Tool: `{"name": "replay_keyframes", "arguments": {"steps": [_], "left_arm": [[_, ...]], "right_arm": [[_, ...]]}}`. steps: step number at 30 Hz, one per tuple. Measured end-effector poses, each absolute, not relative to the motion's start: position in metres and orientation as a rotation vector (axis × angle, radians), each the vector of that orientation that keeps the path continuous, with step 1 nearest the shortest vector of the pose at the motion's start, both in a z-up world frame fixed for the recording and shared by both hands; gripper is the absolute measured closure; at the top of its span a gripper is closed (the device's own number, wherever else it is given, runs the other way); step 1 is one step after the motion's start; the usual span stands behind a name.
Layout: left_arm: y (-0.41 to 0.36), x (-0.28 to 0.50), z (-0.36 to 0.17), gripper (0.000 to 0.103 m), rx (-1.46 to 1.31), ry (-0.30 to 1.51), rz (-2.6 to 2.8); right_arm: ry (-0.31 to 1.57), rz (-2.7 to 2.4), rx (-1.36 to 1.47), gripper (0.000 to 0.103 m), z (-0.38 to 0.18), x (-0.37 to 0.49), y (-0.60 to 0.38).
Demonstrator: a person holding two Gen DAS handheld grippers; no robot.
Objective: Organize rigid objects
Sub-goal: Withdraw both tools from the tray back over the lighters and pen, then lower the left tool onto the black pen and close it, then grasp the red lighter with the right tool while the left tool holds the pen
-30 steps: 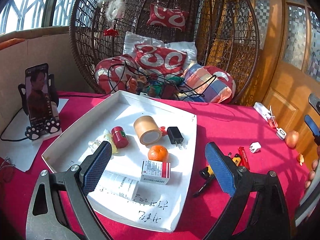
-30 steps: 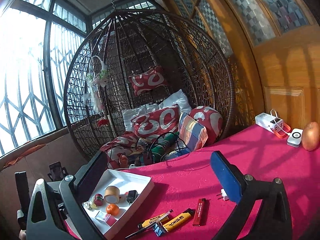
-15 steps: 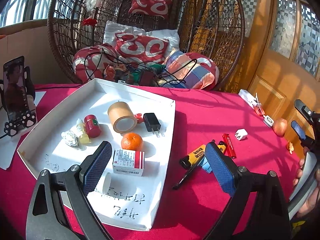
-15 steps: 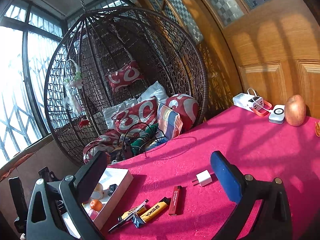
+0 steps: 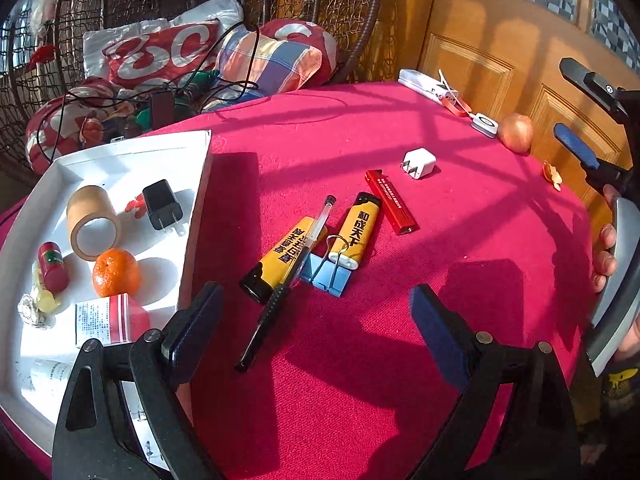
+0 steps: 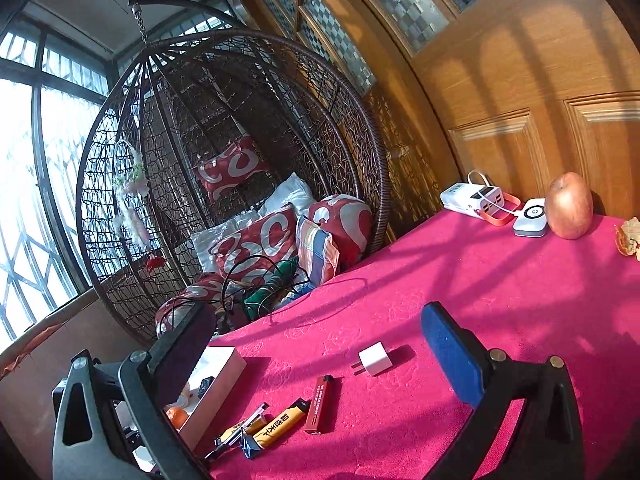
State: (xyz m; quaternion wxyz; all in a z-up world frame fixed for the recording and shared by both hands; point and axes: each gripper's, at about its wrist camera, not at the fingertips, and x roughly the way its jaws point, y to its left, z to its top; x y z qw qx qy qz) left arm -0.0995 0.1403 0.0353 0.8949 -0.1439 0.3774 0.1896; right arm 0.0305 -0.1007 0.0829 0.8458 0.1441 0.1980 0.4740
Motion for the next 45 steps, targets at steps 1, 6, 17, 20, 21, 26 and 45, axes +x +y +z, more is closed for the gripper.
{"name": "replay_keyframes", "arguments": {"steps": [1,6,17,20,21,26,45], "left_arm": [[0.140,-0.095,0.032,0.008,-0.303,0.795,0.388],[0.143,-0.078,0.015,0.008,-0.307,0.857,0.399],[0.128,-0.071,0.011,0.009,-0.343,0.883,0.250],[0.132,-0.070,0.008,0.011,-0.272,0.913,0.335],[0.136,-0.072,0.006,0.019,-0.295,0.915,0.340],[0.136,-0.073,0.004,0.051,-0.233,0.931,0.396],[0.133,-0.106,0.007,0.091,-0.293,0.831,0.416]], "right_arm": [[0.424,0.997,0.307,0.000,0.081,0.032,-0.102],[0.451,0.982,0.327,0.000,0.074,0.042,-0.109],[0.503,0.982,0.358,0.000,0.065,0.051,-0.114],[0.514,0.981,0.366,0.000,0.064,0.052,-0.114],[0.517,0.982,0.367,0.000,0.064,0.052,-0.114],[0.519,0.990,0.370,0.000,0.063,0.052,-0.114],[0.793,1.139,-0.294,0.032,0.008,0.027,0.004]]}}
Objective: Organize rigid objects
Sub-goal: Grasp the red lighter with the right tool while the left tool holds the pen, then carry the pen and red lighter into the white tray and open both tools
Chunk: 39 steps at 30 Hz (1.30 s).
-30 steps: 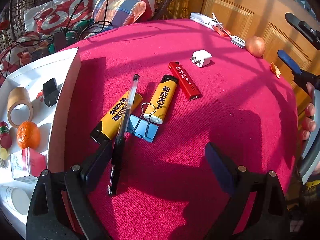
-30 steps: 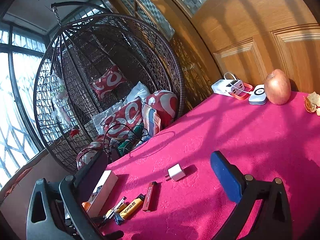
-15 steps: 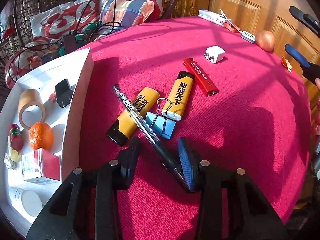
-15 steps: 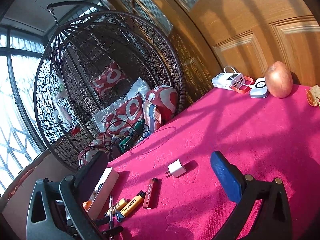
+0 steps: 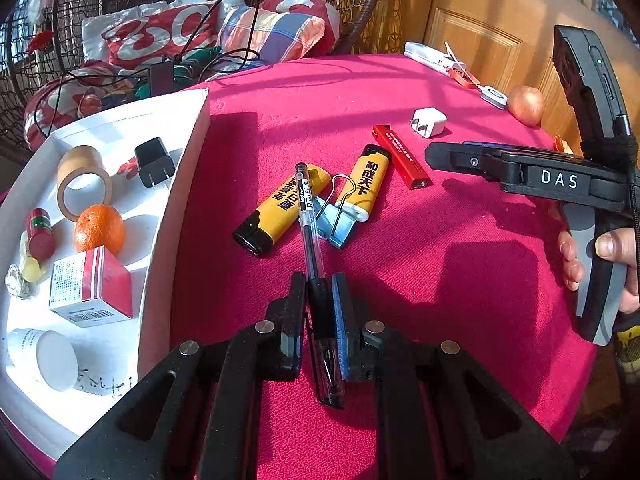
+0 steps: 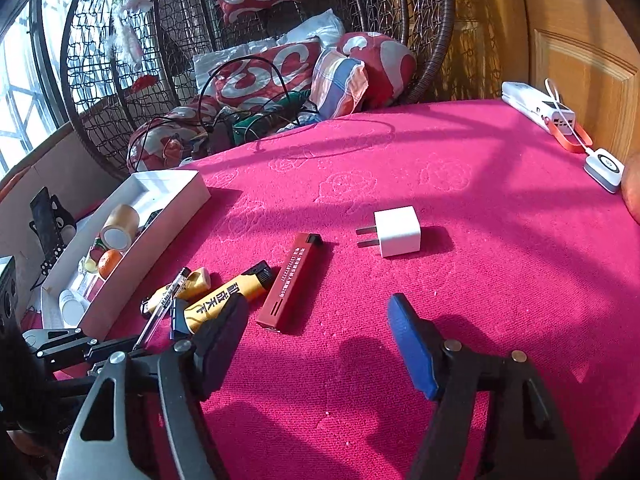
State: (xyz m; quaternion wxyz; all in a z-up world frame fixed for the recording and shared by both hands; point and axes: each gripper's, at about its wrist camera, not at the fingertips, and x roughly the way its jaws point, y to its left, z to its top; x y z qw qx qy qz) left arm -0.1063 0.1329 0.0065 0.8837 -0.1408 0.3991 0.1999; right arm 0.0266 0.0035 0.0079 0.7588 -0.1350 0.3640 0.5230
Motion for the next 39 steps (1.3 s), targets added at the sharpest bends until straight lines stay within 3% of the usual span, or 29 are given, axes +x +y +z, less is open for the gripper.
{"name": "replay_keyframes", "arguments": {"steps": [4,6,10,12,13,25,31,33,35,39], "left_arm": [[0.131,-0.109,0.009,0.091,-0.310,0.811,0.401],[0.128,-0.110,0.010,0.091,-0.305,0.807,0.398],[0.125,-0.110,0.010,0.091,-0.309,0.797,0.392],[0.124,-0.113,0.015,0.091,-0.307,0.774,0.398],[0.124,-0.116,0.019,0.091,-0.305,0.760,0.399],[0.123,-0.138,0.060,0.095,-0.308,0.615,0.409],[0.132,-0.134,0.046,0.094,-0.312,0.684,0.468],[0.135,-0.129,0.036,0.087,-0.335,0.723,0.484],[0.135,-0.120,0.024,0.074,-0.315,0.772,0.508],[0.133,-0.104,0.006,0.071,-0.274,0.845,0.512]], "right_arm": [[0.778,1.127,-0.436,0.043,-0.001,0.014,0.028],[0.782,1.100,-0.504,0.064,-0.007,0.013,0.038],[0.733,1.067,-0.547,0.067,-0.007,0.014,0.050],[0.716,1.056,-0.546,0.084,-0.007,0.015,0.053],[0.722,1.057,-0.525,0.088,-0.006,0.016,0.051],[0.688,1.131,-0.187,0.088,0.048,0.025,-0.015],[0.666,1.167,-0.145,0.088,0.061,0.017,-0.020],[0.666,1.179,-0.135,0.088,0.061,0.016,-0.021],[0.677,1.190,-0.120,0.088,0.059,0.016,-0.022],[0.695,1.212,-0.102,0.088,0.055,0.017,-0.024]]}}
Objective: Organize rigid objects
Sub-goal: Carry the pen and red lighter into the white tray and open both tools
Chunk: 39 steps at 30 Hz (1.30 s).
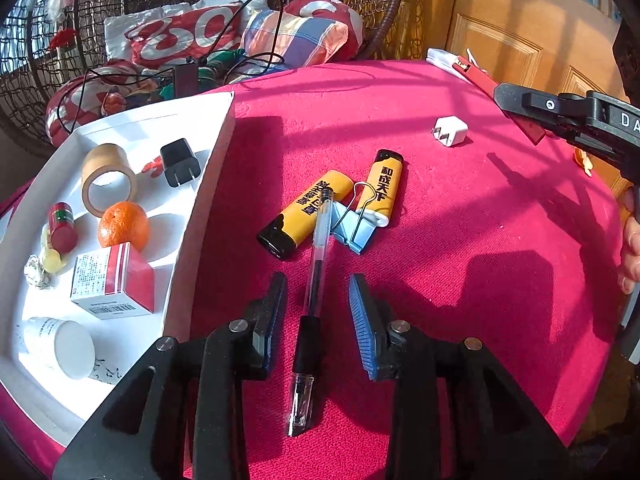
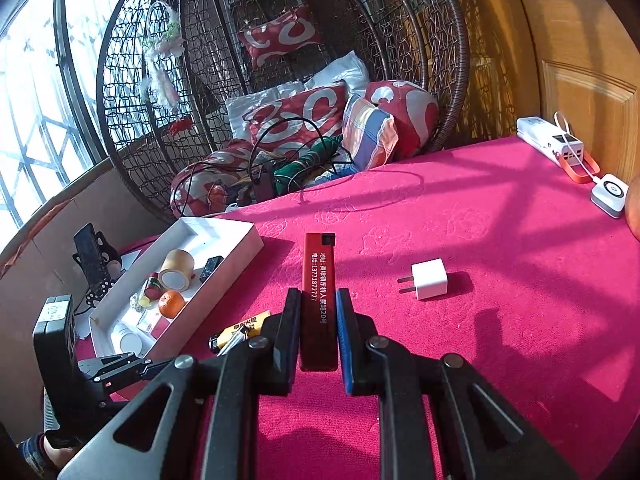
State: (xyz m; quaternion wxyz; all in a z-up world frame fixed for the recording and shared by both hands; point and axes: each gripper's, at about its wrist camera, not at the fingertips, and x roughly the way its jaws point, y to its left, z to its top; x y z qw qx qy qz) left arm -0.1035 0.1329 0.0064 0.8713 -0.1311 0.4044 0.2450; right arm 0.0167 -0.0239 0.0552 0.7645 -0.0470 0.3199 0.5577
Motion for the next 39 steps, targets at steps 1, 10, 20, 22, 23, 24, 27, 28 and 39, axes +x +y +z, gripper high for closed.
{"name": "replay_keyframes", "arguments": {"steps": [1,10,20,22,23,24,27,28,39], "left_arm": [[0.132,-0.099,0.003,0.071,-0.264,0.861,0.506],[0.130,-0.102,0.007,0.095,-0.260,0.814,0.488],[0.131,-0.140,0.067,0.095,-0.299,0.589,0.483],[0.131,-0.149,0.078,0.095,-0.303,0.551,0.489],[0.132,-0.153,0.083,0.095,-0.307,0.535,0.492],[0.133,-0.157,0.087,0.095,-0.312,0.517,0.496],[0.136,-0.167,0.096,0.095,-0.318,0.484,0.507],[0.138,-0.170,0.098,0.095,-0.322,0.475,0.510],[0.149,-0.198,0.106,0.095,-0.356,0.407,0.545]], "right_arm": [[0.698,1.215,-0.098,0.088,0.054,0.017,-0.025],[0.694,1.244,-0.051,0.088,0.059,0.016,-0.033],[0.607,1.296,-0.017,0.088,0.085,0.001,-0.038],[0.597,1.306,-0.021,0.088,0.089,-0.004,-0.036],[0.593,1.311,-0.025,0.088,0.090,-0.005,-0.035],[0.589,1.316,-0.028,0.088,0.092,-0.007,-0.034],[0.583,1.329,-0.038,0.088,0.094,-0.012,-0.030],[0.581,1.333,-0.043,0.088,0.095,-0.014,-0.028],[0.558,1.377,-0.093,0.088,0.104,-0.035,-0.010]]}}
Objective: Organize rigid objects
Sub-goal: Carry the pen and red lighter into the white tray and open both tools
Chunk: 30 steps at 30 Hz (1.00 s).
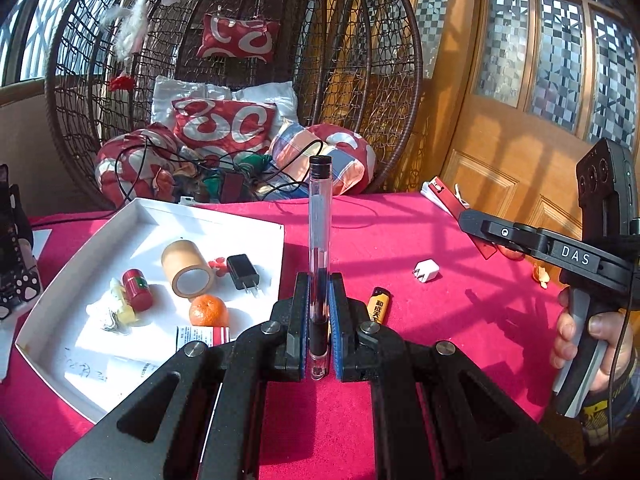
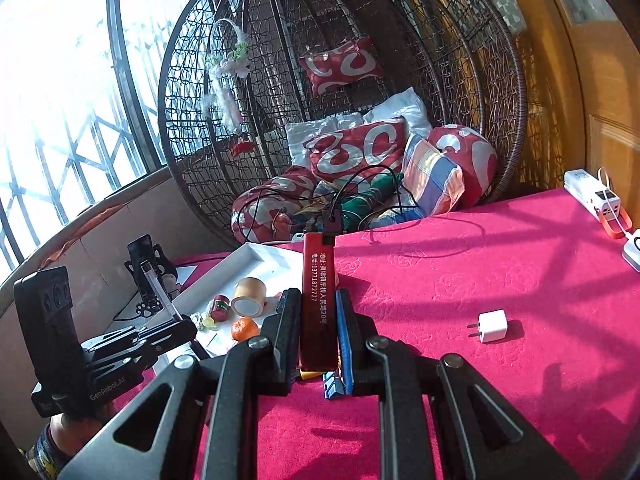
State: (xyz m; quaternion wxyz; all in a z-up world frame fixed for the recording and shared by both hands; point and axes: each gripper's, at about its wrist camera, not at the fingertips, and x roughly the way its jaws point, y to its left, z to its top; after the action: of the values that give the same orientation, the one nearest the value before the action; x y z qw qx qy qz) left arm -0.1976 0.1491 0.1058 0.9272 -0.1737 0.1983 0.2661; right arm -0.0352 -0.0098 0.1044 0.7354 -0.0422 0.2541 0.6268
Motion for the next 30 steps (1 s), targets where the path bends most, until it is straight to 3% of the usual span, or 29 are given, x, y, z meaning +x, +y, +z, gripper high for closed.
{"name": "replay_keyframes", "arguments": {"steps": [30], "left_arm": [[0.200,-0.248,0.108,0.095,-0.427,0.352,0.659]], "right_arm": [[0.556,1.565,-0.218,0.087,0.118,-0.097,0.073]]}}
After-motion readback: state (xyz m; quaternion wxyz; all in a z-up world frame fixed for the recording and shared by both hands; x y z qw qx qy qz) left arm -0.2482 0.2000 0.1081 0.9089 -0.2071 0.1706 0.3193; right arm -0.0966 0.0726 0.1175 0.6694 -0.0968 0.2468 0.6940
